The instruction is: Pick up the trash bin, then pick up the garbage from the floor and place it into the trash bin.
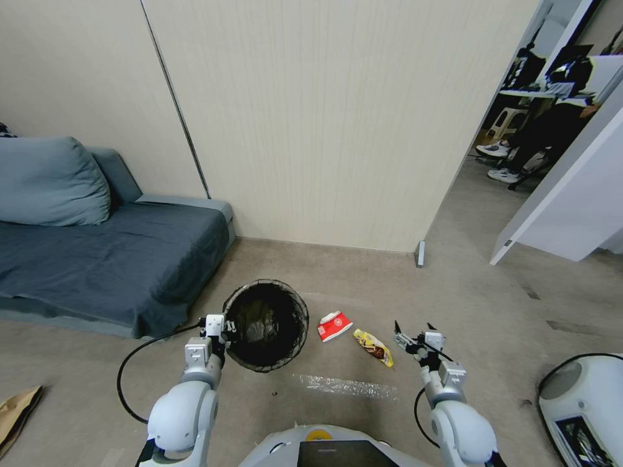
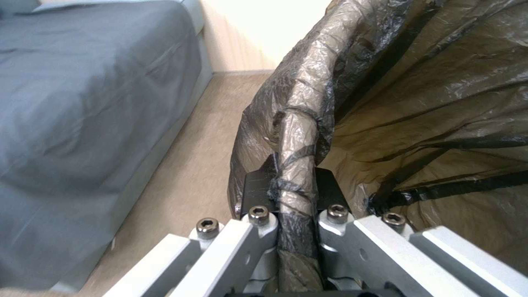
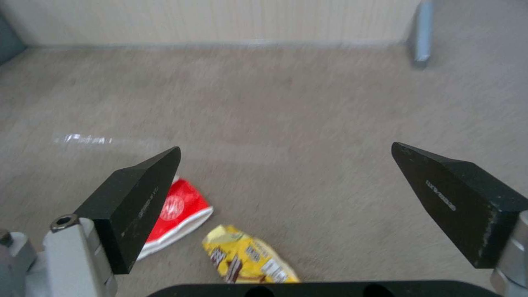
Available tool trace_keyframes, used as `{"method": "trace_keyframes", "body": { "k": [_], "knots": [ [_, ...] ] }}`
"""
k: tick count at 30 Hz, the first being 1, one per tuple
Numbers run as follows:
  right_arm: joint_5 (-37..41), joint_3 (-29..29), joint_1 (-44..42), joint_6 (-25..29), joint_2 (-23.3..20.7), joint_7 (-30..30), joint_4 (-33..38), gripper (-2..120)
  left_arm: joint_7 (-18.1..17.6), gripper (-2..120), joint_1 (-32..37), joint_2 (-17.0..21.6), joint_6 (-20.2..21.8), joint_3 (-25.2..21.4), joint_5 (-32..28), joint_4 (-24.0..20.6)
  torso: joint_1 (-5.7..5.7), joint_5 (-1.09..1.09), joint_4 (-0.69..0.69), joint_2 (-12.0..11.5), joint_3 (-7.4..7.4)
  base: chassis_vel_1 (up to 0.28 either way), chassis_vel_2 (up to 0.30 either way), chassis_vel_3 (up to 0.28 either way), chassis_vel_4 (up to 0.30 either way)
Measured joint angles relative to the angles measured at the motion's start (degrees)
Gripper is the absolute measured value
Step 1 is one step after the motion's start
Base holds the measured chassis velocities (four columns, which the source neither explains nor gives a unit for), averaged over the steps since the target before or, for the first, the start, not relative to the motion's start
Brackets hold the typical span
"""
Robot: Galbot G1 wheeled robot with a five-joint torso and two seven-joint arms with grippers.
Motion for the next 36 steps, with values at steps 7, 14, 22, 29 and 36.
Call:
{"method": "trace_keyframes", "body": {
  "k": [7, 14, 22, 29, 36],
  "knots": [
    [8.1, -5.5, 6.5, -1.1, -9.1, -2.9, -9.6, 100, -0.5, 2, -1.8, 0.1, 1.0, 1.3, 0.2, 0.8, 0.0, 0.0, 0.0, 0.0, 0.0, 0.0, 0.0, 0.0, 0.0],
    [9.5, -12.0, 12.0, -1.9, -13.1, -3.6, -18.0, 100, -0.8, 2, -2.9, 0.2, 1.5, 1.9, 0.2, 1.6, 0.0, 0.0, 0.0, 0.0, 0.0, 0.0, 0.0, 0.0, 0.0],
    [9.4, -17.1, 16.8, -2.8, -12.1, -2.6, -25.8, 100, -0.9, 2, -3.3, -0.3, 1.7, 2.3, 0.1, 1.9, 0.0, 0.0, 0.0, 0.0, 0.0, 0.0, 0.0, 0.0, 0.0],
    [7.7, -20.1, 20.5, -2.2, -11.6, -2.0, -31.9, 100, -0.9, 2, -3.2, -0.2, 1.7, 2.2, 0.0, 1.7, 0.0, -0.01, -0.01, 0.0, 0.0, 0.0, 0.0, 0.0, 0.0],
    [6.3, -21.1, 23.3, -0.8, -9.7, -1.7, -36.2, 100, -0.8, 2, -3.3, -0.3, 1.7, 2.4, 0.0, 1.7, 0.0, -0.01, 0.0, 0.0, 0.0, 0.0, 0.0, 0.0, 0.0]
  ]
}}
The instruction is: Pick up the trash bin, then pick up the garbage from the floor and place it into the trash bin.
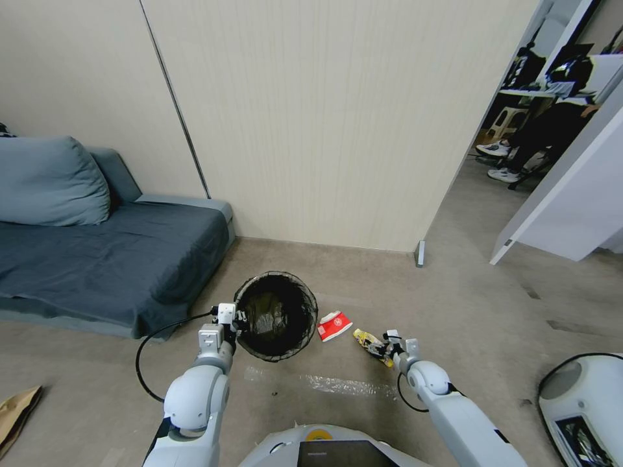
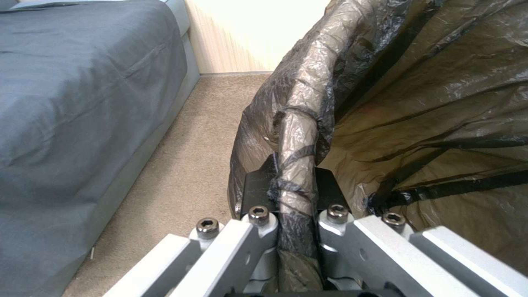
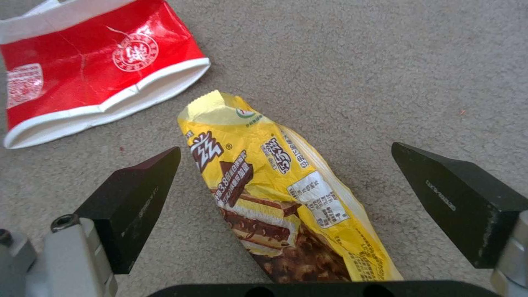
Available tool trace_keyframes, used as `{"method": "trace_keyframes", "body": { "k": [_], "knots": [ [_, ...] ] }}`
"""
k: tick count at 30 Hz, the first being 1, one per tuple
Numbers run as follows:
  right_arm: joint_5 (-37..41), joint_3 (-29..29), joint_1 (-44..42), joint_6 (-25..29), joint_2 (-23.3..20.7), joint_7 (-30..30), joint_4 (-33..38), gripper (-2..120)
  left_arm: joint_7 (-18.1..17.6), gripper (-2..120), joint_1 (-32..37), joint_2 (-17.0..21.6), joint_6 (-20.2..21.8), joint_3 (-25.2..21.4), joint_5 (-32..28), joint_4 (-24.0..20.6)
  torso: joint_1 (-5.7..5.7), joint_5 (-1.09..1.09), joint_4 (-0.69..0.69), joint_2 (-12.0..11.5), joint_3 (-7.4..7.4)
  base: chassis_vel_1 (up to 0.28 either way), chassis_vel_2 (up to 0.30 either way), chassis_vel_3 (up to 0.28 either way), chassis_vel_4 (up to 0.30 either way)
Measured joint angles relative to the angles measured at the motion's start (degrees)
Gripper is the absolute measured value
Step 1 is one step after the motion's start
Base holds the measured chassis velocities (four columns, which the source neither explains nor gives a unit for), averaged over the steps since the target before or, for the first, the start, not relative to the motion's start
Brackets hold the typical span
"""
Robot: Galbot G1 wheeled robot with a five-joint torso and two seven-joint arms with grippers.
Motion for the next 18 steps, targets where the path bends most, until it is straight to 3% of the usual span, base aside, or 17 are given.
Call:
{"method": "trace_keyframes", "body": {
  "k": [18],
  "knots": [
    [-3.5, -1.3, 3.0, 0.7, 3.2, -0.1, -5.7, 100, 0.4, 2, -0.3, 0.0, 0.0, -1.2, -0.3, 0.1, 0.0, 0.0, 0.0, 0.0, 0.0, 0.0, 0.0, 0.0, 0.0]
  ]
}}
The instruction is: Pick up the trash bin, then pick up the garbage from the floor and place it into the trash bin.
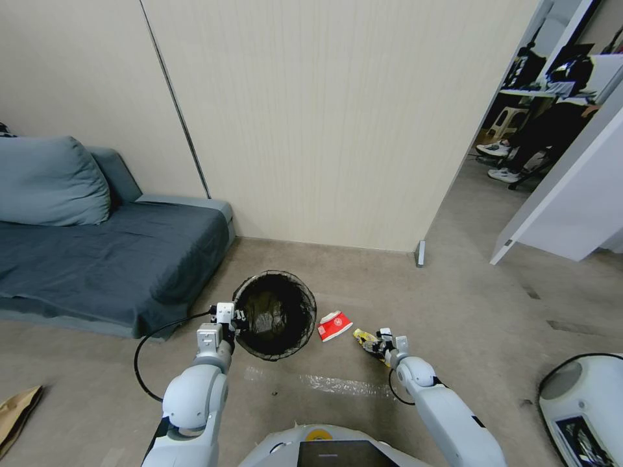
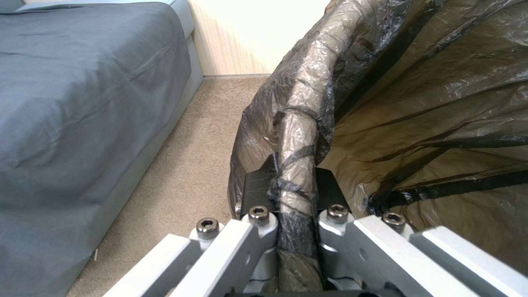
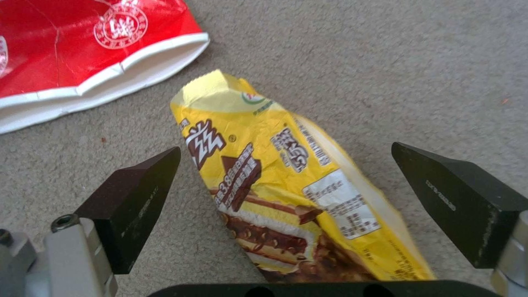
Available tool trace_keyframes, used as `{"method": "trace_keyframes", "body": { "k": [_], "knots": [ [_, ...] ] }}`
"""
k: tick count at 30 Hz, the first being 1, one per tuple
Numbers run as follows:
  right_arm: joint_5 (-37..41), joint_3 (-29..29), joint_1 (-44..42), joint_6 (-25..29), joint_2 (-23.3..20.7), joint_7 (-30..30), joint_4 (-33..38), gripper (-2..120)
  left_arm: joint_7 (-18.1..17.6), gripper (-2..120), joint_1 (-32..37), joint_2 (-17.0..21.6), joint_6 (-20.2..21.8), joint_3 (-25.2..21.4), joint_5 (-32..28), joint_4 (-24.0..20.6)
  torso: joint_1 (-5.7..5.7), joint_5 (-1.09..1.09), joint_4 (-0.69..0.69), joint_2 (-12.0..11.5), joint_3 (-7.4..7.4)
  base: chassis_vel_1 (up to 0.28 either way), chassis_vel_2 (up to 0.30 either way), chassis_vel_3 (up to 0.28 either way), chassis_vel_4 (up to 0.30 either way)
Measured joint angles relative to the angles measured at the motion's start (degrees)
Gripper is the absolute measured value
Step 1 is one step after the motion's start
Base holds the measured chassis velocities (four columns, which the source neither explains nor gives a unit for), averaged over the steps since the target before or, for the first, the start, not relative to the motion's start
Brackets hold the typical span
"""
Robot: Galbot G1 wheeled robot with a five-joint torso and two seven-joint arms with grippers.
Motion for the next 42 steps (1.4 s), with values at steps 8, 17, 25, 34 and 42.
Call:
{"method": "trace_keyframes", "body": {
  "k": [8, 17, 25, 34, 42],
  "knots": [
    [-1.4, 0.0, 0.7, 0.3, 1.5, 0.0, -2.7, 100, 0.0, 2, -0.3, 0.3, 0.0, -0.3, -0.5, 0.1, 0.0, 0.01, 0.0, 0.0, 0.0, 0.0, 0.0, 0.0, 0.0],
    [-1.6, 0.0, 0.2, 0.4, 1.6, -0.5, -2.9, 78, 0.1, 2, -0.5, 0.3, 0.1, -0.3, -0.6, 0.4, 0.0, 0.0, 0.0, 0.0, 0.0, 0.0, 0.0, 0.0, 0.0],
    [-1.6, 0.2, 0.2, 0.5, 1.7, -1.2, -3.5, 52, 0.2, 2, -0.7, 0.3, 0.1, -0.5, -0.7, 0.5, 0.0, 0.0, 0.0, 0.0, 0.0, 0.0, 0.0, 0.0, 0.0],
    [-1.6, 0.5, -0.2, 0.7, 1.8, -1.0, -3.5, 19, 0.2, 2, -1.0, 0.4, 0.2, -0.5, -0.8, 0.8, 0.0, 0.01, 0.0, 0.0, 0.0, 0.0, 0.0, 0.0, 0.0],
    [-1.6, 1.2, -0.7, 0.9, 1.7, -0.9, -2.4, 0, 0.3, 2, -1.1, 0.4, 0.2, -0.4, -0.8, 0.8, 0.0, 0.02, 0.0, 0.0, 0.0, 0.0, 0.0, 0.0, 0.0]
  ]
}}
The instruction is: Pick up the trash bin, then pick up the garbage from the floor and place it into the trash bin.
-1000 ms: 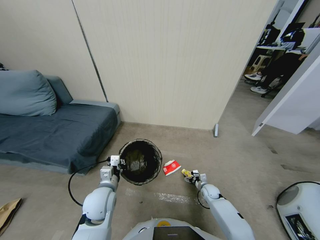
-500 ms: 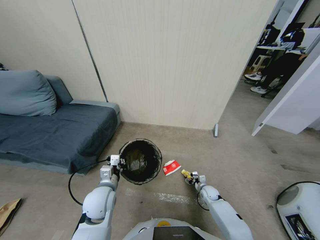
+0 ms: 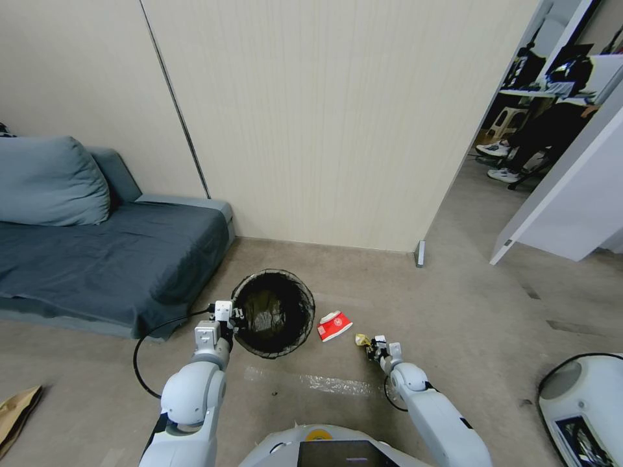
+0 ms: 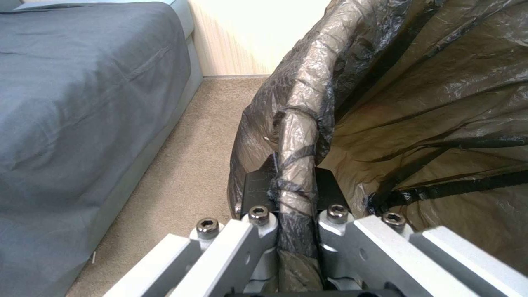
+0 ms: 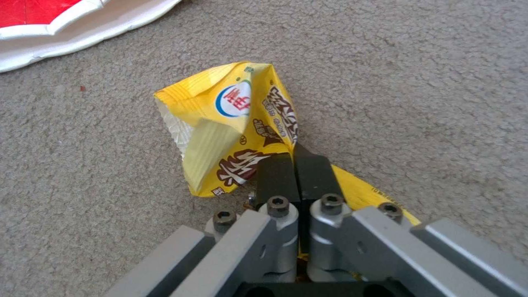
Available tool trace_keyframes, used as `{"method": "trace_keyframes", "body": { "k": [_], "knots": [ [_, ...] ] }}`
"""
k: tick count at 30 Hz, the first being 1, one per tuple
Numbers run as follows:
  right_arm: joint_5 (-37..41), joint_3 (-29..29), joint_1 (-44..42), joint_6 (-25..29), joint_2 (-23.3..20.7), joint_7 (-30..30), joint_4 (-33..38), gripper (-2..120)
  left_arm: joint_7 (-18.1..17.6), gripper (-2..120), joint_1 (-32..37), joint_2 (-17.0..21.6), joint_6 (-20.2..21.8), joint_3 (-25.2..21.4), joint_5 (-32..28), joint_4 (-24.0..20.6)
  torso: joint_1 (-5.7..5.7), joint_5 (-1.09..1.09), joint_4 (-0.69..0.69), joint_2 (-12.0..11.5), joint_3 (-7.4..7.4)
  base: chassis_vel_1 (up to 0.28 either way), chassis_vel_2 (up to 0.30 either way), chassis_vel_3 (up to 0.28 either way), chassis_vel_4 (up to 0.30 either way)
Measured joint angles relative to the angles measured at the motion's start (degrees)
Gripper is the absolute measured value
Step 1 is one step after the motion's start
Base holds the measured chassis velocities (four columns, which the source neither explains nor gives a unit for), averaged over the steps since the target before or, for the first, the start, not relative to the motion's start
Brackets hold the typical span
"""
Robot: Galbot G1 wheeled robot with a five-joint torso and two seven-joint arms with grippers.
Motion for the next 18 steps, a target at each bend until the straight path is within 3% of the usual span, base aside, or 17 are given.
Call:
{"method": "trace_keyframes", "body": {
  "k": [6, 9, 10, 13, 18],
  "knots": [
    [0.8, 2.0, -1.6, 0.0, -1.3, 0.6, 6.1, 0, 0.0, 2, 0.0, 0.0, 0.0, 0.3, 0.0, 0.0, 0.0, 0.01, 0.01, 0.0, 0.0, 0.0, 0.0, 0.0, 0.0],
    [3.6, 5.6, -5.7, -0.9, -6.6, 1.1, 18.2, 0, 0.0, 2, 0.0, -0.1, 0.0, 0.6, 0.0, -0.2, 0.0, -0.01, -0.03, 0.0, 0.0, 0.0, 0.0, 0.0, 0.0],
    [3.6, 5.6, -5.7, -0.9, -6.6, 1.1, 18.2, 0, 0.0, 2, 0.0, -0.1, 0.0, 0.6, 0.0, -0.2, 0.0, -0.01, -0.03, 0.0, 0.0, 0.0, 0.0, 0.0, 0.0],
    [6.0, 8.5, -8.3, -1.1, -10.8, 1.6, 28.7, 0, 0.1, 2, 0.1, -0.3, 0.0, 1.0, 0.0, -0.3, 0.0, -0.02, -0.02, 0.0, 0.0, 0.0, 0.0, 0.0, 0.0],
    [8.4, 10.6, -9.2, -1.1, -13.7, 2.5, 37.0, 0, 0.1, 2, 0.1, -0.3, 0.0, 1.4, 0.2, -0.3, 0.0, -0.02, 0.02, 0.0, 0.0, 0.0, 0.0, 0.0, 0.0]
  ]
}}
